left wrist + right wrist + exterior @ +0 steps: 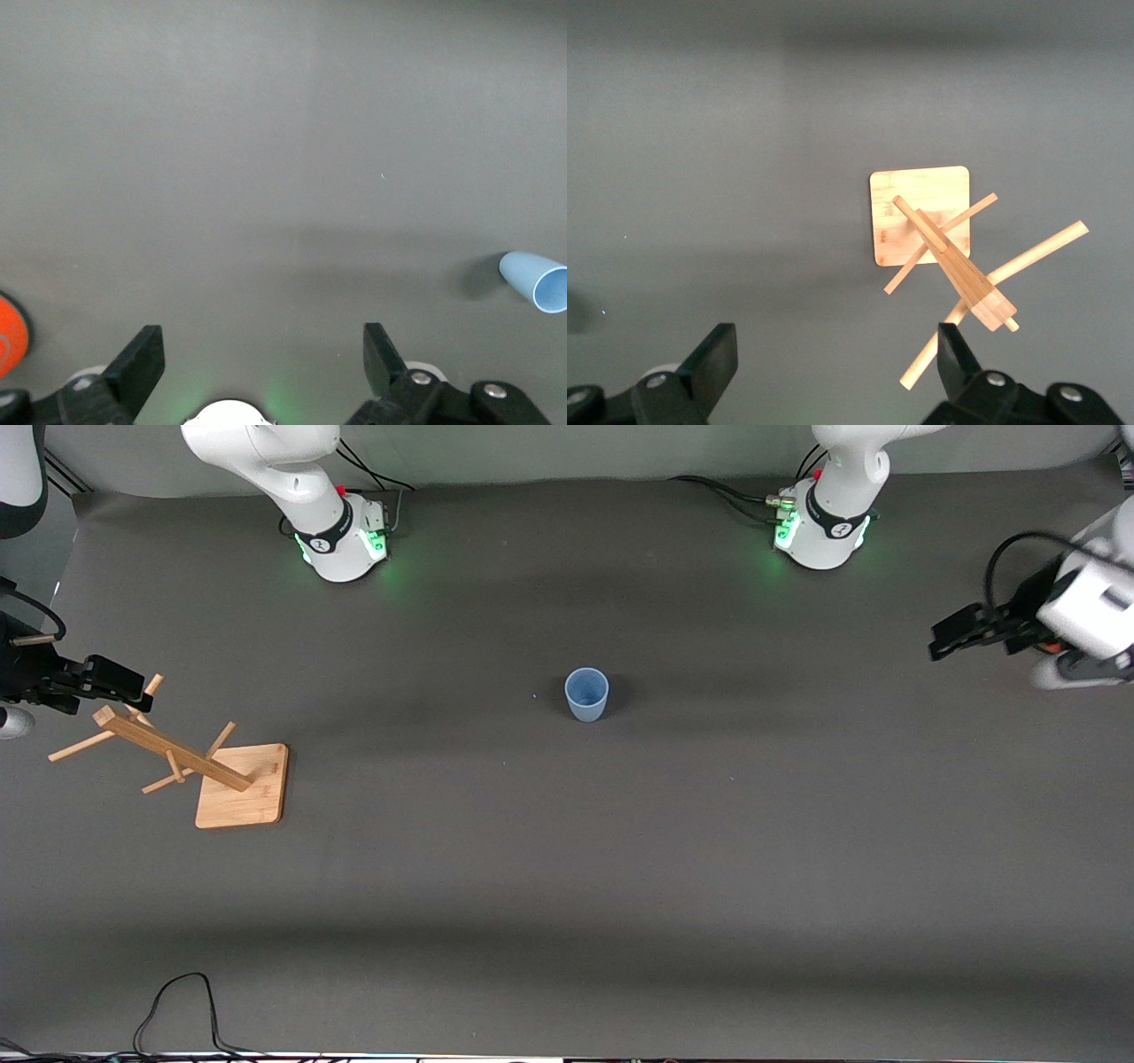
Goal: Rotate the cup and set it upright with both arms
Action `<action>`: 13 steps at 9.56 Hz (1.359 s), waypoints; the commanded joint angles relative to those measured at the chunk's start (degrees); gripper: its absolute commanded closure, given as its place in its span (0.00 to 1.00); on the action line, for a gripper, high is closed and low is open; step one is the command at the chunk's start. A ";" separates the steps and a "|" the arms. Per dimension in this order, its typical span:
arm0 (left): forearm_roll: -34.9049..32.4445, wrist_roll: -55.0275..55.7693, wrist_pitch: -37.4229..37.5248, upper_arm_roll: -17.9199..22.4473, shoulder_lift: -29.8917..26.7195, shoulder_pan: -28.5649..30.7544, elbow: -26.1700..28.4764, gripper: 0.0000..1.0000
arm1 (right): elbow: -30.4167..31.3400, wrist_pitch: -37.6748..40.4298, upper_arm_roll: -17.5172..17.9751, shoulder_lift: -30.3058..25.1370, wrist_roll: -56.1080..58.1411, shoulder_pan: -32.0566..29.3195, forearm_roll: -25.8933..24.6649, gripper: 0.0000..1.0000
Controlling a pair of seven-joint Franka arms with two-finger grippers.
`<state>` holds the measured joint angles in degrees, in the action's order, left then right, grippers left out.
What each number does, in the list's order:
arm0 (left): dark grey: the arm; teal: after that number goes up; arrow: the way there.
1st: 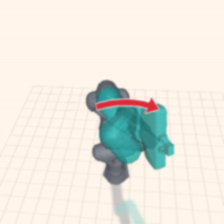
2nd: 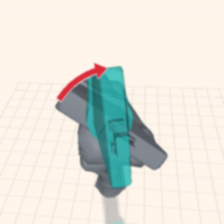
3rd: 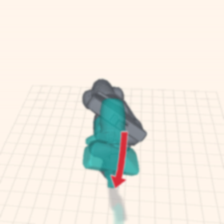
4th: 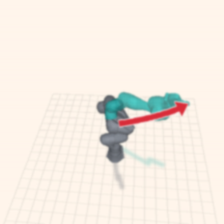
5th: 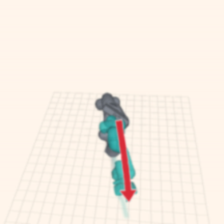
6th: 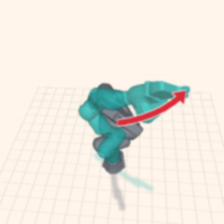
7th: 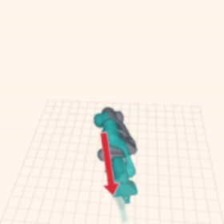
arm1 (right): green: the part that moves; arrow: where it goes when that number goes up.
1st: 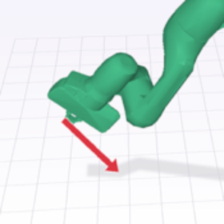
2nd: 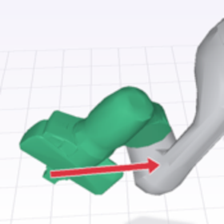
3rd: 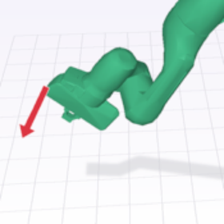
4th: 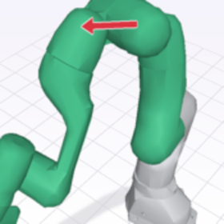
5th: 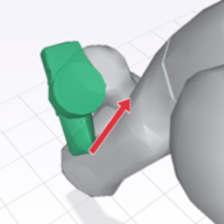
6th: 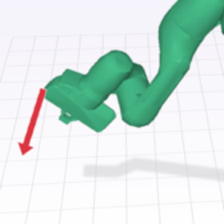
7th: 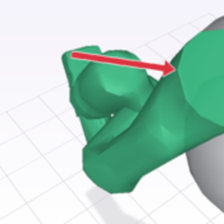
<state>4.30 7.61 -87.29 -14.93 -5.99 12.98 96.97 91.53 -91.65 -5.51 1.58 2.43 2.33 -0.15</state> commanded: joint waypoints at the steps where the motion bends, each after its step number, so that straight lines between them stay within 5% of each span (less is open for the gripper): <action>1: -3.06 -1.19 0.19 -0.45 -1.56 -0.14 1.11 0.00 | -0.48 0.85 -0.11 -0.18 0.29 -0.04 0.33 0.00; 8: -3.25 -2.07 2.13 0.68 0.28 -3.55 1.29 0.00 | -0.66 0.77 -0.20 -0.09 0.73 -0.04 0.33 0.00; 11: -3.51 -2.51 1.69 13.75 0.55 -17.08 1.29 0.00 | -0.65 0.68 -0.20 -0.09 0.82 -0.04 0.33 0.00; 13: -5.35 -3.65 0.12 13.79 0.55 -17.28 1.12 0.00 | -0.57 0.50 -0.20 0.00 0.91 -0.04 0.33 0.00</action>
<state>0.44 5.24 -86.37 -2.28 -5.20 -2.64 98.44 91.52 -91.37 -5.53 1.58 2.43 2.30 -0.15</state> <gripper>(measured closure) 0.000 0.000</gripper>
